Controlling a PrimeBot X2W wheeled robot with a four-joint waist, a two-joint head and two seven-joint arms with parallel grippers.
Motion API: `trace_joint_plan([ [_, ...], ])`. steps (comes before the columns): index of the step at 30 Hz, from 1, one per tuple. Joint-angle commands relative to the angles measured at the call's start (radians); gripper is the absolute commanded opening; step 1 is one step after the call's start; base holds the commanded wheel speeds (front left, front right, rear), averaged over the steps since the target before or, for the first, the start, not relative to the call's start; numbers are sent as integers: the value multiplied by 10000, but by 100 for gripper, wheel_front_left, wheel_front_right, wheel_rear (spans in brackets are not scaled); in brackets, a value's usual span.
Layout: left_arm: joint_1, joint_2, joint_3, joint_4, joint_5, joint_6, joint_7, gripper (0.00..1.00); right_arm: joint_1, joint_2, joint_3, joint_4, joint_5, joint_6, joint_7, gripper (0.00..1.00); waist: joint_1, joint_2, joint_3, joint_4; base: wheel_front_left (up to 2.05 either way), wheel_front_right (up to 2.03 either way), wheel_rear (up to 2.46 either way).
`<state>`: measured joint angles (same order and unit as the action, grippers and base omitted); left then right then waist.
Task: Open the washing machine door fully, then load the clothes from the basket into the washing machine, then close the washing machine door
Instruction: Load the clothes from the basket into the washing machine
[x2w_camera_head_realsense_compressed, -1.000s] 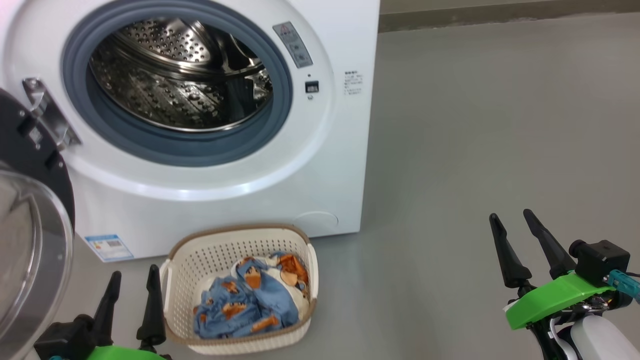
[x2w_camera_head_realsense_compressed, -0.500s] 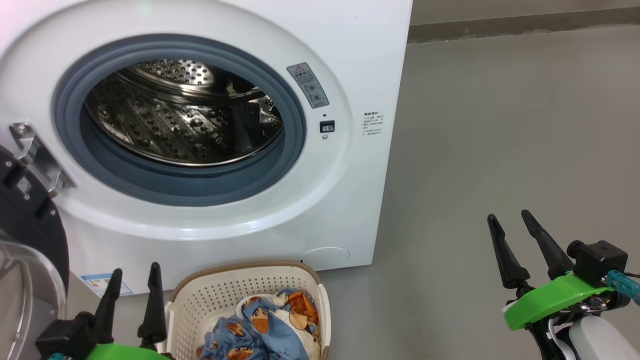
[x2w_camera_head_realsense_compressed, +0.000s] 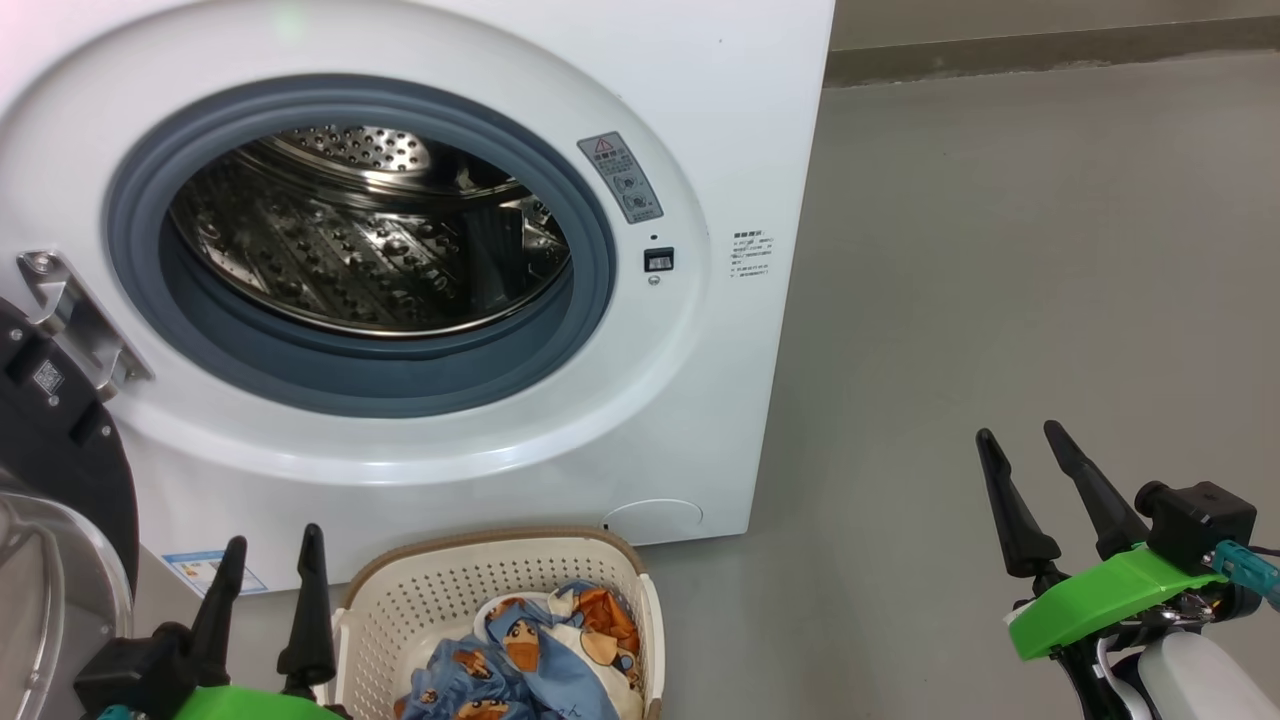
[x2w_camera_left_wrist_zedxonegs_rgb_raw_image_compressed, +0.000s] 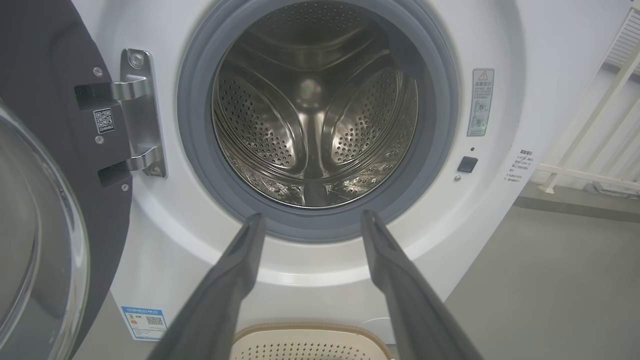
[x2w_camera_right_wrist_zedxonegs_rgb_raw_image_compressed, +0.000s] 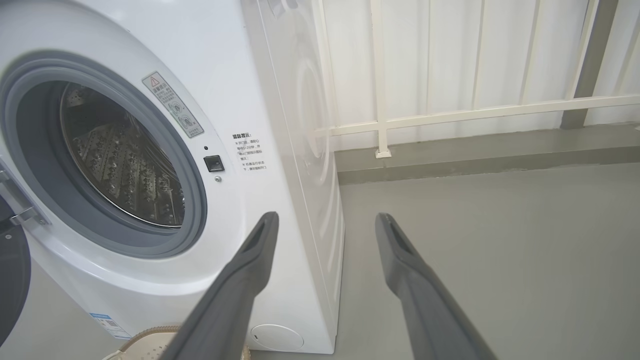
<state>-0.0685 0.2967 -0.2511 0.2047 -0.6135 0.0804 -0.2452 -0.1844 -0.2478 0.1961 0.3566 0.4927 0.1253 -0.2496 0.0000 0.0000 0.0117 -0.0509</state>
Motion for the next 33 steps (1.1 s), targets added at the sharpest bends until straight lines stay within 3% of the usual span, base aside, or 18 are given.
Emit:
trace_joint_plan([
  [1,-488,254,339,-226,-2,48,-25,100,-303,-92,139,-194,11,54,-122,100,0,0,-4,7,0,0,0],
  [33,-638,343,267,-234,-13,121,-71,100,-374,-122,165,-238,-6,54,-122,100,0,0,212,-14,0,0,0],
])
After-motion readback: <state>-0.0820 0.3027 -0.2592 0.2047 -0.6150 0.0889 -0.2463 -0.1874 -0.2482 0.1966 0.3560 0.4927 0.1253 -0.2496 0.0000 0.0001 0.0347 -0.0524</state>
